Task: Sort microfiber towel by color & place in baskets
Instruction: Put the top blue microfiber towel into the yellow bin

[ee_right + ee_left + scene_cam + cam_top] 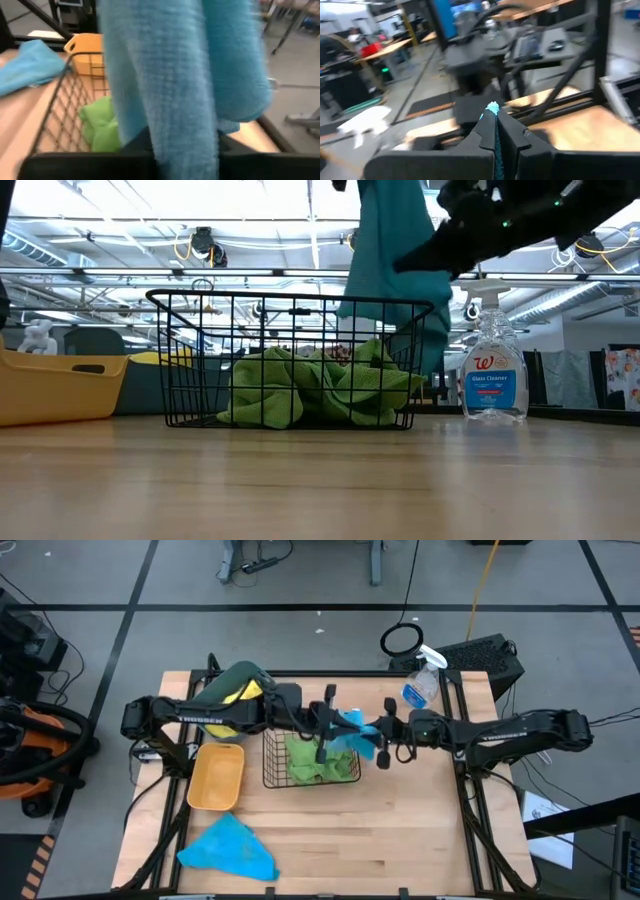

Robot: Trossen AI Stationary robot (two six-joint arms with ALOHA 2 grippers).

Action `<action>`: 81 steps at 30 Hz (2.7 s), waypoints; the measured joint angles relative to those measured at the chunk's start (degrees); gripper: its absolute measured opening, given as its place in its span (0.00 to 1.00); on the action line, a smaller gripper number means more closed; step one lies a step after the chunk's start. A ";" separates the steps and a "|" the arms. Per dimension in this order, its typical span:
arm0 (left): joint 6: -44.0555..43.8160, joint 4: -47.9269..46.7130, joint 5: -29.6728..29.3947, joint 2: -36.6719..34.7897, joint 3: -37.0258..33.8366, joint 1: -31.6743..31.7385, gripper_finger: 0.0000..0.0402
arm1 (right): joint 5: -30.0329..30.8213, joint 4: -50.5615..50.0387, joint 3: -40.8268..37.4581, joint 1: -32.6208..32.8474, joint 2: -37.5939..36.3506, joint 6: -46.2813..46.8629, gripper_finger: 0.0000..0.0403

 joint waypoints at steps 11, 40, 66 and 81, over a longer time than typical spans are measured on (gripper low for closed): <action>-5.56 -9.04 1.04 0.28 -0.04 -5.43 0.02 | -0.18 15.90 -0.02 -3.55 0.67 -7.16 0.01; -8.21 -14.81 -33.22 -0.78 -2.13 -7.03 0.74 | -6.33 17.02 -0.01 -3.65 0.54 -11.58 0.01; -4.48 -6.17 -15.03 2.47 -3.85 -3.85 0.05 | -13.22 16.78 0.11 -2.90 0.46 -1.54 0.30; -7.05 -13.45 -18.64 -6.68 -3.54 -6.28 0.04 | -10.10 1.13 -0.21 -2.92 -3.60 1.95 0.66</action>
